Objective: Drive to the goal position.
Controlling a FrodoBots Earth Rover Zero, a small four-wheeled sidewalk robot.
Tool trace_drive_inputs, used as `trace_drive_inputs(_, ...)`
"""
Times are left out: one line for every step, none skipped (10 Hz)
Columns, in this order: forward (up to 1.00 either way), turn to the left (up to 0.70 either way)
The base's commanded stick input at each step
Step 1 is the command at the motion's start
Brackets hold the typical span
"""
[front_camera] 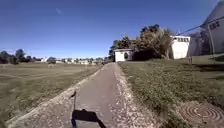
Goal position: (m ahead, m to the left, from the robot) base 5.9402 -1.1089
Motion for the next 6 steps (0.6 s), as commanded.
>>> trace_drive_inputs(1.0,0.0)
trace_drive_inputs(1.0,0.0)
trace_drive_inputs(1.0,0.0)
trace_drive_inputs(1.0,0.0)
trace_drive_inputs(1.0,0.0)
trace_drive_inputs(1.0,0.0)
